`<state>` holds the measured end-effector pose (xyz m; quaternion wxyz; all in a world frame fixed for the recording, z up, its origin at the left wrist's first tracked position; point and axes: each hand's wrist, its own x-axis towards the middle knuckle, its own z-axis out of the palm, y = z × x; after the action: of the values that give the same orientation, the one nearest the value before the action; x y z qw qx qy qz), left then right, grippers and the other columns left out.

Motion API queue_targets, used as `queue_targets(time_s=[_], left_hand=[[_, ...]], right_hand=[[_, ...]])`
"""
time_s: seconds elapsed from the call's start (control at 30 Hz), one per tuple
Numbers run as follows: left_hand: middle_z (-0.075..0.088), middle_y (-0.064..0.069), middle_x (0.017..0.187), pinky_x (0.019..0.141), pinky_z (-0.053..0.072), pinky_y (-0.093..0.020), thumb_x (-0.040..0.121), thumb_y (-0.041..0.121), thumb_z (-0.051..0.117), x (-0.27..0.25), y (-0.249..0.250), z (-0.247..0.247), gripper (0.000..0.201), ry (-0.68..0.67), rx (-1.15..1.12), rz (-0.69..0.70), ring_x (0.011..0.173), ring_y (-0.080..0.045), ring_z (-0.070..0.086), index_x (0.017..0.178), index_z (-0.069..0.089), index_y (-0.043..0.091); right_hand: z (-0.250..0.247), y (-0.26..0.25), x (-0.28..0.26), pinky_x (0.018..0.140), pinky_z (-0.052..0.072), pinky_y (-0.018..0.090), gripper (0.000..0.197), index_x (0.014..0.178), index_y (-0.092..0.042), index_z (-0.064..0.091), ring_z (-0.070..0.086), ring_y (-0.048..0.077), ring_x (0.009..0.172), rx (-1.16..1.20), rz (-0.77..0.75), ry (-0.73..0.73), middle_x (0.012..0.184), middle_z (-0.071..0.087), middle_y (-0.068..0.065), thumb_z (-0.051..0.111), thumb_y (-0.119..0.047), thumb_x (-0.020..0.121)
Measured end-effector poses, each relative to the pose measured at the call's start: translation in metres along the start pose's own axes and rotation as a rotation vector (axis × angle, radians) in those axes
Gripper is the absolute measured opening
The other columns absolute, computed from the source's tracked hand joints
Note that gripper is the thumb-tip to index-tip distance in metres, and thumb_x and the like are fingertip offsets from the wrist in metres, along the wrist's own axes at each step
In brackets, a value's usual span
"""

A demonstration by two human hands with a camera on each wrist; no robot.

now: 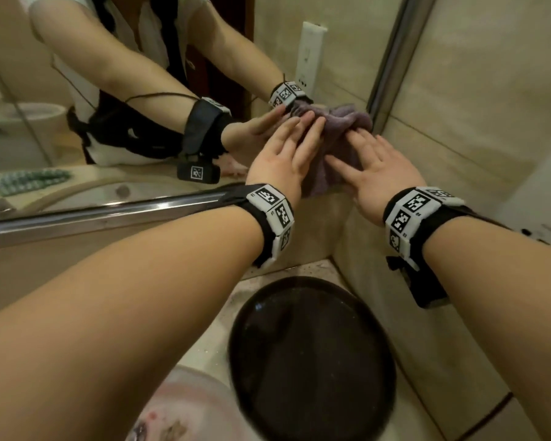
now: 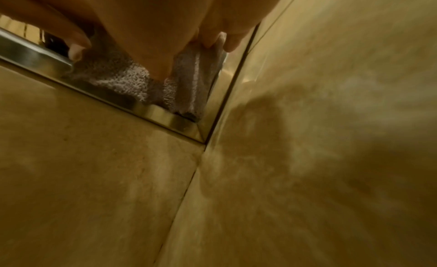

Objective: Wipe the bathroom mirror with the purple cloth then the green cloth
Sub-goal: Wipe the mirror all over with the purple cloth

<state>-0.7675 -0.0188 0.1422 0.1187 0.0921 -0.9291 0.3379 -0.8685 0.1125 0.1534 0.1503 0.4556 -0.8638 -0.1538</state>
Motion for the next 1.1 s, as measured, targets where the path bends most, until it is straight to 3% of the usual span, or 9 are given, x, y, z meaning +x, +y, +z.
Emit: queue_targets(time_s=[0.13,0.2,0.27,0.33,0.53,0.8,1.1], left_hand=[[0.005,-0.022,0.153,0.114,-0.007,-0.045,0.101,0.017,0.02,0.003,0.016,0.008,0.052,0.004,-0.027,0.095,0.141,-0.041,0.003,0.146,0.01,-0.006],[0.025,-0.021,0.149,0.115,0.014,-0.043,0.097,0.015,0.018,0.004,0.022,0.013,0.051,0.004,-0.036,0.143,0.137,-0.038,0.022,0.143,0.027,-0.006],[0.054,-0.014,0.129,0.1,0.041,-0.035,0.087,0.016,0.018,0.002,0.023,0.009,0.057,-0.046,-0.105,0.152,0.12,-0.031,0.049,0.127,0.055,0.0],[0.062,-0.01,0.114,0.086,0.047,-0.031,0.083,0.018,0.02,0.001,0.03,0.012,0.057,0.006,-0.148,0.163,0.107,-0.026,0.057,0.116,0.064,0.003],[0.037,-0.017,0.136,0.091,0.04,-0.036,0.099,0.012,0.027,0.004,0.034,0.01,0.043,0.018,-0.246,0.127,0.122,-0.031,0.038,0.138,0.034,-0.003],[0.036,-0.011,0.135,0.076,0.04,-0.034,0.099,0.013,0.034,-0.003,0.021,0.013,0.041,-0.099,-0.345,0.022,0.122,-0.028,0.037,0.14,0.035,0.007],[0.037,-0.009,0.138,0.097,0.04,-0.04,0.098,0.015,0.039,-0.035,-0.01,0.015,0.045,-0.235,-0.417,-0.072,0.127,-0.03,0.035,0.143,0.034,0.014]], right_hand=[[0.013,-0.009,-0.002,0.114,0.011,0.035,0.05,0.144,-0.022,0.033,0.011,0.029,0.142,0.156,-0.008,0.097,0.155,0.01,0.016,0.042,-0.029,0.096],[0.022,-0.013,-0.002,0.109,0.024,0.038,0.046,0.139,-0.017,0.041,0.022,0.031,0.138,0.176,-0.004,0.126,0.151,0.021,0.017,0.044,-0.03,0.095],[0.027,-0.015,-0.001,0.103,0.031,0.039,0.046,0.138,-0.016,0.041,0.029,0.032,0.132,0.182,0.005,0.12,0.146,0.029,0.016,0.045,-0.03,0.094],[0.031,-0.016,0.0,0.098,0.035,0.039,0.048,0.139,-0.017,0.037,0.035,0.031,0.127,0.198,0.005,0.096,0.14,0.035,0.013,0.046,-0.028,0.093],[0.029,-0.016,0.005,0.095,0.039,0.038,0.043,0.136,-0.019,0.039,0.041,0.031,0.122,0.29,0.036,0.048,0.136,0.039,0.01,0.045,-0.029,0.094],[0.017,-0.013,0.011,0.092,0.04,0.038,0.042,0.134,-0.024,0.043,0.044,0.03,0.121,0.316,0.01,-0.048,0.133,0.042,0.006,0.048,-0.026,0.093],[-0.006,-0.047,0.018,0.091,0.043,0.038,0.039,0.131,-0.03,0.045,0.045,0.028,0.119,0.274,-0.057,-0.102,0.133,0.041,0.001,0.048,-0.025,0.092]])
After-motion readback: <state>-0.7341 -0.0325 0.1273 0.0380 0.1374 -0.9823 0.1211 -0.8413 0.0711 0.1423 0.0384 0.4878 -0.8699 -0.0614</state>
